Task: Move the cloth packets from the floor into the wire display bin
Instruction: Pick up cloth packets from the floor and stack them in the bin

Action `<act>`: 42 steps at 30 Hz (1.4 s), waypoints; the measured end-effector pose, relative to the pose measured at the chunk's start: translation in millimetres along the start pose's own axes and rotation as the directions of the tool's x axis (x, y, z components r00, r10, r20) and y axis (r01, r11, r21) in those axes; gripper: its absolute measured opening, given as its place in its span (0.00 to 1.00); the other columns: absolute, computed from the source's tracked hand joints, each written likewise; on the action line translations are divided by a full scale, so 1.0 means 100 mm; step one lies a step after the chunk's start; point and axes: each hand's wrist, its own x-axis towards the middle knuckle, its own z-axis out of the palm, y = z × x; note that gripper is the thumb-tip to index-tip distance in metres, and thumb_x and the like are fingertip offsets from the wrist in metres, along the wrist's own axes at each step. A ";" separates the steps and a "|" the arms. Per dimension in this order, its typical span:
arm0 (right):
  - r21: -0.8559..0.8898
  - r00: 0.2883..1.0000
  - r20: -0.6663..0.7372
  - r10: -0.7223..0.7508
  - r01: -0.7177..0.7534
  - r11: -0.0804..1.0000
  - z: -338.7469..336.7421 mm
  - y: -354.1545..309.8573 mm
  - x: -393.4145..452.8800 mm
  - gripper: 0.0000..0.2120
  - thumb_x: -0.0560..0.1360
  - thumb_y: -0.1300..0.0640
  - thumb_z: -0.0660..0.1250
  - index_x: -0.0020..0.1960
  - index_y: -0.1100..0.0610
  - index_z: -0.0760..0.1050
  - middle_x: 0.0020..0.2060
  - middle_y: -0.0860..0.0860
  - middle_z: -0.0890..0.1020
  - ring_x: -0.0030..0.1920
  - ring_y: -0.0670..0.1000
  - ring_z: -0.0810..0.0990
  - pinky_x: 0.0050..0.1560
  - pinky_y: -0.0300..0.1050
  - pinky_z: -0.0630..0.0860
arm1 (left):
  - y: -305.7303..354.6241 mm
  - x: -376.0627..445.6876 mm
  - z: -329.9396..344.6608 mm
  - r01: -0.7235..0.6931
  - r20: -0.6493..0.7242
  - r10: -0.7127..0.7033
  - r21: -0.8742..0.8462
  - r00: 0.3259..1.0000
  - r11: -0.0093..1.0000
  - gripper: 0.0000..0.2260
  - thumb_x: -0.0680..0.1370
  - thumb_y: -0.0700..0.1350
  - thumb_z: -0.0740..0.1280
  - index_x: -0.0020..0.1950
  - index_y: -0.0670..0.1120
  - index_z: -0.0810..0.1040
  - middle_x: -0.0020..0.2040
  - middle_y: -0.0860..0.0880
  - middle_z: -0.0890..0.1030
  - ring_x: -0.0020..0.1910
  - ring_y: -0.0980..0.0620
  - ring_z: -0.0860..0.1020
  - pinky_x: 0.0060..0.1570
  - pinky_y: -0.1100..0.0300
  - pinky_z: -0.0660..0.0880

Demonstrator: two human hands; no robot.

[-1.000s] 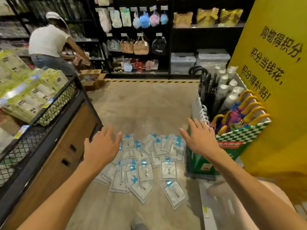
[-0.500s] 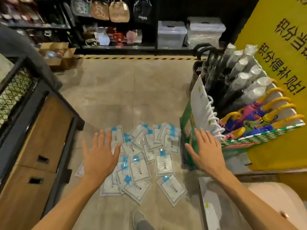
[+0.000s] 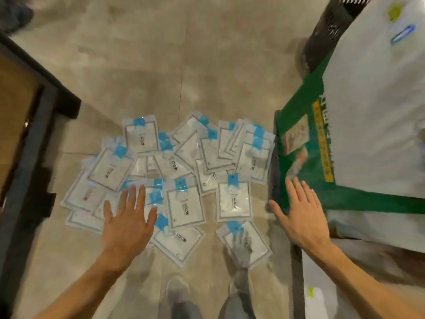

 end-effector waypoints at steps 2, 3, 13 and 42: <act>-0.031 0.999 0.037 -0.017 0.018 0.999 0.63 0.05 0.26 0.39 0.82 0.32 0.50 0.84 0.57 0.54 0.83 0.57 0.58 0.83 0.59 0.55 0.82 0.57 0.54 | 0.00 0.21 0.65 -0.022 0.012 0.022 0.033 1.000 0.999 0.35 0.81 0.65 0.35 0.83 0.47 0.49 0.83 0.46 0.54 0.81 0.45 0.55 0.76 0.41 0.34; -0.042 0.999 0.041 -0.030 0.031 0.999 0.95 0.07 0.37 0.39 0.82 0.32 0.49 0.83 0.58 0.56 0.82 0.58 0.60 0.82 0.60 0.57 0.81 0.58 0.56 | 0.01 0.31 0.96 -0.026 0.007 0.025 0.045 1.000 0.999 0.35 0.80 0.65 0.33 0.83 0.47 0.46 0.83 0.46 0.51 0.82 0.45 0.52 0.74 0.45 0.28; -0.024 0.998 0.063 -0.005 0.006 1.000 3.59 0.21 1.52 0.51 0.79 0.27 0.49 0.83 0.67 0.46 0.83 0.64 0.51 0.83 0.60 0.50 0.83 0.54 0.50 | 0.01 1.29 3.53 0.015 0.084 -0.016 0.006 0.996 1.000 0.42 0.78 0.67 0.35 0.83 0.40 0.51 0.83 0.43 0.53 0.83 0.45 0.52 0.78 0.36 0.46; 0.893 0.964 0.231 0.127 -0.262 0.365 3.60 -0.05 1.58 0.14 0.74 0.62 0.78 0.56 0.56 0.79 0.48 0.56 0.86 0.45 0.56 0.85 0.46 0.48 0.80 | 0.04 1.19 3.15 0.224 0.187 -0.192 -0.955 0.963 0.193 0.14 0.75 0.34 0.74 0.52 0.51 0.77 0.38 0.58 0.86 0.40 0.58 0.85 0.32 0.65 0.79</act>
